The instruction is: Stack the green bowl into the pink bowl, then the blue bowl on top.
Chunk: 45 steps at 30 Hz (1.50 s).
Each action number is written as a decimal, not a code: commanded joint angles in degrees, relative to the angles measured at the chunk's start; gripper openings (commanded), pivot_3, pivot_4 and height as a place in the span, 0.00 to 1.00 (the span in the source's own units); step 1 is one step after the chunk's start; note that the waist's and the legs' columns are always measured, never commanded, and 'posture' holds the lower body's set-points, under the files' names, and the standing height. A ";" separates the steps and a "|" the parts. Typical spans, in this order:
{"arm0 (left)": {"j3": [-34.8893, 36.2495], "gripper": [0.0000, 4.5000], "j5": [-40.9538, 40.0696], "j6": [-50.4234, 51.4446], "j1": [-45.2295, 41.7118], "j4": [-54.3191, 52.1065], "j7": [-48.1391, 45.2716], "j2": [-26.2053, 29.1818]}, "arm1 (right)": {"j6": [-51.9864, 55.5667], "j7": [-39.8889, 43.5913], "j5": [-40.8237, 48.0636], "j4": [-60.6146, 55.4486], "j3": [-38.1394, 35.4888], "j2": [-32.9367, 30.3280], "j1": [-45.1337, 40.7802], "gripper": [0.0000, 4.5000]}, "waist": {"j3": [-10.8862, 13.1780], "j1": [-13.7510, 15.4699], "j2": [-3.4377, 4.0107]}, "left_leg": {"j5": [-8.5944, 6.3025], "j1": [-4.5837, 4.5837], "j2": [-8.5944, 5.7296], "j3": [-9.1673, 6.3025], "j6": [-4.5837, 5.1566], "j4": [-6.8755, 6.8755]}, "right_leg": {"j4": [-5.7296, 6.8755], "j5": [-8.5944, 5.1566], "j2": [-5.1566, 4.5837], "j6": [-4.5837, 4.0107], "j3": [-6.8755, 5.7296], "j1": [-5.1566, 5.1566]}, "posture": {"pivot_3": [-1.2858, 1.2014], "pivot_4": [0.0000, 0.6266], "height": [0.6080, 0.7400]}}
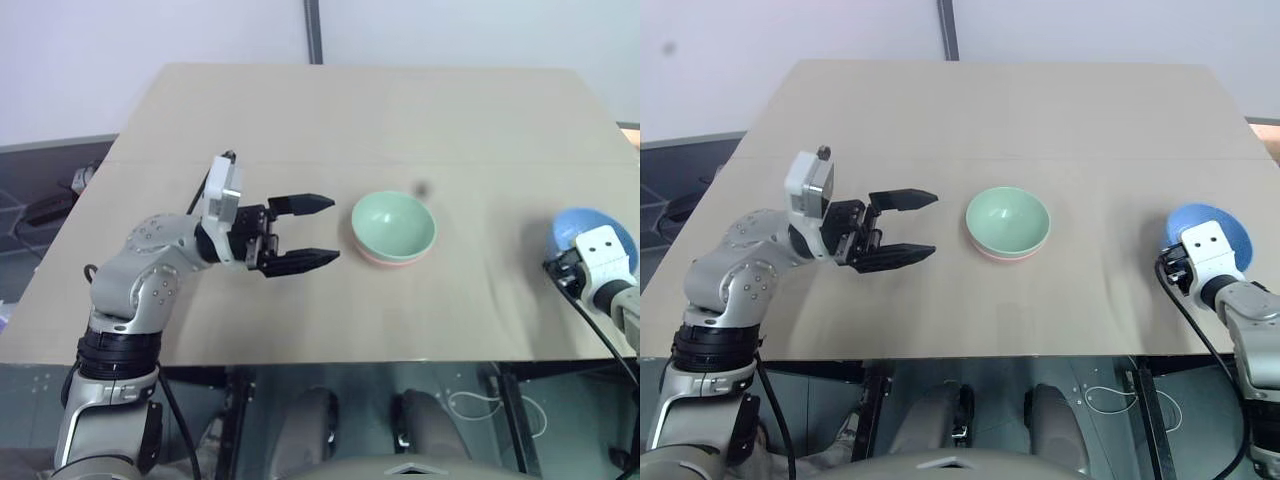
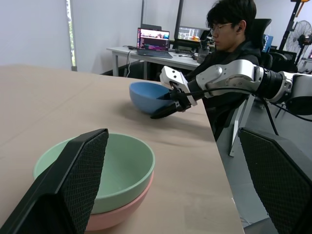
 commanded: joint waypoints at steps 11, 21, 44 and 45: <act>2.45 1.00 4.64 -6.70 0.99 1.88 5.18 -2.39 | -3.49 10.32 10.14 -20.57 7.71 2.21 -10.20 0.12 | 0.01 -0.36 0.03 | -0.01 0.04 0.06 0.00 0.01 -0.06 | 0.01 0.00 0.05 0.00 0.03 -0.03 | 0.52 0.24 1.00; 3.45 1.00 5.73 -6.63 3.55 0.62 8.93 -2.33 | -2.37 12.16 7.45 -14.53 26.27 9.89 -23.28 0.49 | 0.01 0.65 -0.06 | 0.05 -0.10 -0.14 -0.13 -0.08 -0.06 | -0.11 0.00 -0.24 0.00 -0.17 -0.04 | 0.52 0.24 1.00; 13.31 1.00 6.91 -5.62 22.46 -11.38 21.25 0.32 | -7.63 25.85 25.10 -20.79 -19.44 -1.59 11.73 1.00 | 0.01 1.06 -0.04 | -0.03 -0.06 -0.08 -0.17 0.04 -0.24 | -0.18 0.00 -0.57 -0.01 -0.14 0.00 | 0.52 0.24 1.00; 14.30 1.00 6.32 -5.27 23.40 -11.50 20.54 1.27 | -7.83 26.29 25.56 -20.16 -21.35 -1.86 13.34 1.00 | 0.00 0.97 -0.04 | -0.04 -0.01 -0.08 -0.15 0.05 -0.24 | -0.17 0.00 -0.56 -0.01 -0.15 0.03 | 0.52 0.24 1.00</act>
